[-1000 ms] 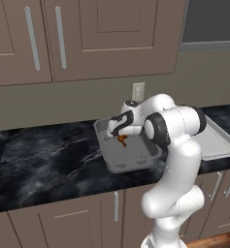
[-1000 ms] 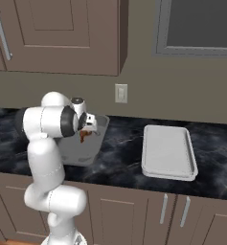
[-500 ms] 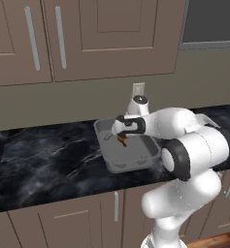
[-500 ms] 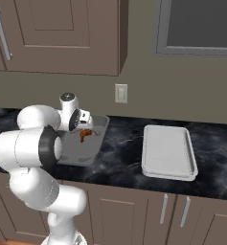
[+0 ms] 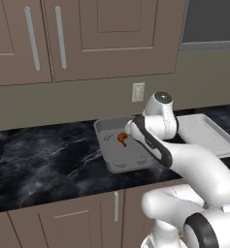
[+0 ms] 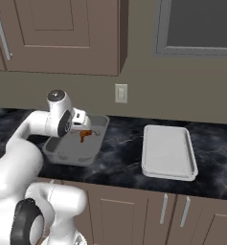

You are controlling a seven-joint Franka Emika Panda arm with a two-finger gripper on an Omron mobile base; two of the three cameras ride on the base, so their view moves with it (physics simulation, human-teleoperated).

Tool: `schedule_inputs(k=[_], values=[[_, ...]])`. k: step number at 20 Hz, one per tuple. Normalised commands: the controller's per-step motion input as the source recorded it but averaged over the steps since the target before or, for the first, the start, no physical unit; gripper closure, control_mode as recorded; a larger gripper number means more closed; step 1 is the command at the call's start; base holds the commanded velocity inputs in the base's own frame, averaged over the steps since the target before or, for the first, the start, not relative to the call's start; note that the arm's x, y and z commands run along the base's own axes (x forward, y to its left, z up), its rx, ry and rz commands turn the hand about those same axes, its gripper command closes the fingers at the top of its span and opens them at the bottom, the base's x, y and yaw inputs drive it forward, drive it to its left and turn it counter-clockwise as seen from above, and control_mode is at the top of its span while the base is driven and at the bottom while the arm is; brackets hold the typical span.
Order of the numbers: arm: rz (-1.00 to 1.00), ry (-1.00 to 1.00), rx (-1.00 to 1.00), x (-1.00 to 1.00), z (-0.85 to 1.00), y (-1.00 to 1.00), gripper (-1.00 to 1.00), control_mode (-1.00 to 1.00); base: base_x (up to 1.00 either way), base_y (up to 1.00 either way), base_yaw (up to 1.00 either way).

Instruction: Place one sweet potato and one chicken drumstick in each tupperware on the nearby counter, to pack two identical lunches.

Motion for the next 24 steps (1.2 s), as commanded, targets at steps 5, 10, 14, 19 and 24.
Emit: schedule_inputs(k=[5, 10, 14, 19, 24], values=[[0.00, 0.00, 0.00, -0.79, 0.98, -0.17, -1.00, -1.00, 0.00, 0.00, 0.00], [0.00, 0.00, -0.01, -0.91, 0.68, 0.00, -1.00, -1.00, 0.00, 0.00, 0.00], [0.00, 0.00, -0.02, -1.00, 0.46, 0.00, -1.00, -1.00, 0.00, 0.00, 0.00], [0.00, 0.00, -0.01, -0.60, 0.24, -0.02, -1.00, 1.00, -0.40, -0.12, 0.00], [0.00, 0.00, 0.00, 0.00, 0.00, 0.00, -1.00, 1.00, -0.88, -0.84, -0.06]])
